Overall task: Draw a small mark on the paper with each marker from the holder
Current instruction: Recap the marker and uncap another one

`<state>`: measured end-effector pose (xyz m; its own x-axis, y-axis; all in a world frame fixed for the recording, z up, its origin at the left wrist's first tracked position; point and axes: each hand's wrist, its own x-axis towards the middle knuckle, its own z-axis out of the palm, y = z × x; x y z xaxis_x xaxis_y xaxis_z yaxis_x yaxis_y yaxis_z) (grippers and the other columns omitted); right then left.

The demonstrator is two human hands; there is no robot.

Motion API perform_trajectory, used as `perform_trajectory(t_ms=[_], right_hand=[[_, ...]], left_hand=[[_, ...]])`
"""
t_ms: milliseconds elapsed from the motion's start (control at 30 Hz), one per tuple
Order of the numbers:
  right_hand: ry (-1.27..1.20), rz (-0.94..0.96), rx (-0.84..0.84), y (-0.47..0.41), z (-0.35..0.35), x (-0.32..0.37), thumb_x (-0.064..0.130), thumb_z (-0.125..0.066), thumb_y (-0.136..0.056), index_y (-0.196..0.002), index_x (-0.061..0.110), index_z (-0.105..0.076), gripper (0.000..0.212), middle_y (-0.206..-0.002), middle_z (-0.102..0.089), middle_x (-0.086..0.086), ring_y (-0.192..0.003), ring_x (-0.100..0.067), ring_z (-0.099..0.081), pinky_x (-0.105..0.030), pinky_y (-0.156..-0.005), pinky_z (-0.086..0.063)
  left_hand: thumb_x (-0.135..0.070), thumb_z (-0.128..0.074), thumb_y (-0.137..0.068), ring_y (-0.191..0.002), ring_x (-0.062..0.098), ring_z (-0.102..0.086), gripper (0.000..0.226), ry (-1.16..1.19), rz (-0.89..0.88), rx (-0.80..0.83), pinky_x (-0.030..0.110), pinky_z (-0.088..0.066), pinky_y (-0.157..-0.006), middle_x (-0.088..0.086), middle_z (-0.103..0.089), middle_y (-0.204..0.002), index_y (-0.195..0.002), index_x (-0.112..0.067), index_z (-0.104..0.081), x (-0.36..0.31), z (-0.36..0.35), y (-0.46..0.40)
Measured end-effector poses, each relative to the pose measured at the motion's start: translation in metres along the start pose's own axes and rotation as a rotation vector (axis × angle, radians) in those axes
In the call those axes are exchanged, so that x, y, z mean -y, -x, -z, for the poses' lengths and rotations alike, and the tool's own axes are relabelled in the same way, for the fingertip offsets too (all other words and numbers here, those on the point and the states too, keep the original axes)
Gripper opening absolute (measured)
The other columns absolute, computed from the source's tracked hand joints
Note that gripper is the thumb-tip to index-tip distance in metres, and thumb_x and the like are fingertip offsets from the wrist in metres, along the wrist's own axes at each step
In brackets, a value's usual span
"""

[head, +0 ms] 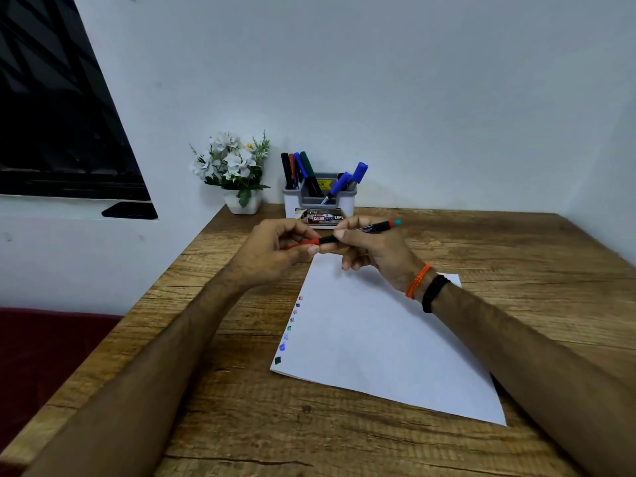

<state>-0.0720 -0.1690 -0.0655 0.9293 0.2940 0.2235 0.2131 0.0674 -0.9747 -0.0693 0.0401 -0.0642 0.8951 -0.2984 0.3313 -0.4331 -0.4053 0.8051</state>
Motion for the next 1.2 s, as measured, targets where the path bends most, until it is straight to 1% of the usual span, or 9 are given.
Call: perform_trajectory(t_ms=[133, 267, 367, 467, 567, 633, 833, 1067, 1200], right_hand=[[0.045, 0.041, -0.065, -0.002, -0.001, -0.003, 0.031, -0.074, -0.081, -0.090, 0.007, -0.072, 0.026, -0.067, -0.067, -0.006, -0.045, -0.015, -0.049, -0.022, -0.045, -0.041], [-0.005, -0.006, -0.061, -0.004, 0.007, -0.002, 0.026, -0.063, -0.093, -0.096, 0.010, -0.076, 0.021, -0.073, -0.071, -0.007, -0.046, -0.013, -0.054, -0.021, -0.046, -0.043], [0.100, 0.050, -0.095, -0.005, 0.009, -0.005, 0.020, -0.067, -0.091, -0.096, 0.004, -0.073, 0.017, -0.078, -0.075, -0.010, -0.043, -0.010, -0.056, -0.019, -0.043, -0.044], [0.214, 0.148, -0.110, -0.006, 0.006, -0.009, 0.015, -0.065, -0.093, -0.084, 0.000, -0.069, 0.019, -0.061, -0.066, -0.004, -0.039, -0.006, -0.045, -0.016, -0.040, -0.036], [0.308, 0.230, -0.121, -0.008, 0.004, -0.013, 0.017, -0.064, -0.094, -0.072, 0.009, -0.064, 0.024, -0.053, -0.052, 0.009, -0.044, -0.001, -0.040, -0.012, -0.047, -0.033], [0.375, 0.276, -0.131, -0.009, 0.005, -0.015, 0.021, -0.068, -0.092, -0.069, 0.014, -0.062, 0.024, -0.053, -0.051, 0.016, -0.049, 0.000, -0.043, -0.014, -0.052, -0.036], [0.428, 0.342, -0.137, -0.012, 0.009, -0.018, 0.032, -0.069, -0.085, -0.064, 0.022, -0.058, 0.025, -0.060, -0.056, 0.005, -0.055, -0.008, -0.047, -0.025, -0.056, -0.040], [0.483, 0.364, -0.093, -0.009, 0.012, -0.015, 0.028, -0.066, -0.087, -0.066, 0.018, -0.056, 0.026, -0.061, -0.056, 0.003, -0.054, -0.003, -0.045, -0.018, -0.056, -0.038], [0.477, 0.359, -0.068, -0.011, 0.013, -0.005, 0.031, -0.069, -0.088, -0.072, 0.016, -0.060, 0.023, -0.061, -0.057, 0.001, -0.052, -0.009, -0.048, -0.026, -0.051, -0.040]], left_hand=[[-0.030, -0.076, -0.071, -0.083, 0.013, -0.070, 0.028, 0.066, -0.023, -0.028, 0.022, -0.055, -0.073, 0.003, -0.072, -0.091, -0.094, -0.013, -0.070, -0.004, -0.001, 0.001], [-0.018, -0.074, -0.080, -0.074, 0.002, -0.065, 0.019, 0.097, -0.011, -0.057, 0.014, -0.050, -0.066, -0.001, -0.070, -0.085, -0.094, -0.007, -0.070, -0.007, 0.000, 0.001], [-0.017, -0.071, -0.085, -0.067, -0.001, -0.060, 0.013, 0.113, -0.007, -0.081, 0.013, -0.047, -0.059, -0.001, -0.068, -0.084, -0.093, -0.007, -0.069, -0.008, 0.002, 0.001], [-0.017, -0.067, -0.088, -0.063, -0.001, -0.056, 0.008, 0.117, 0.047, -0.085, 0.015, -0.043, -0.059, -0.001, -0.066, -0.080, -0.090, -0.009, -0.067, -0.006, 0.000, 0.001], [-0.014, -0.062, -0.092, -0.066, 0.007, -0.052, 0.005, 0.113, 0.106, -0.093, 0.024, -0.042, -0.062, 0.000, -0.063, -0.078, -0.087, -0.014, -0.063, -0.006, -0.007, 0.001], [-0.013, -0.060, -0.094, -0.064, 0.011, -0.051, 0.009, 0.126, 0.120, -0.076, 0.027, -0.041, -0.061, 0.002, -0.063, -0.077, -0.085, -0.015, -0.061, -0.007, -0.010, 0.001], [-0.015, -0.056, -0.096, -0.063, 0.013, -0.048, 0.013, 0.115, 0.162, -0.094, 0.031, -0.040, -0.060, 0.004, -0.059, -0.074, -0.084, -0.013, -0.059, -0.007, -0.017, 0.003], [-0.013, -0.056, -0.097, -0.064, 0.012, -0.048, 0.013, 0.103, 0.164, -0.095, 0.028, -0.041, -0.060, 0.002, -0.057, -0.073, -0.085, -0.013, -0.059, -0.016, -0.023, 0.006], [-0.013, -0.061, -0.093, -0.068, 0.011, -0.056, 0.003, 0.139, 0.108, -0.131, 0.024, -0.048, -0.062, 0.003, -0.061, -0.079, -0.091, -0.012, -0.062, -0.017, -0.014, 0.003]])
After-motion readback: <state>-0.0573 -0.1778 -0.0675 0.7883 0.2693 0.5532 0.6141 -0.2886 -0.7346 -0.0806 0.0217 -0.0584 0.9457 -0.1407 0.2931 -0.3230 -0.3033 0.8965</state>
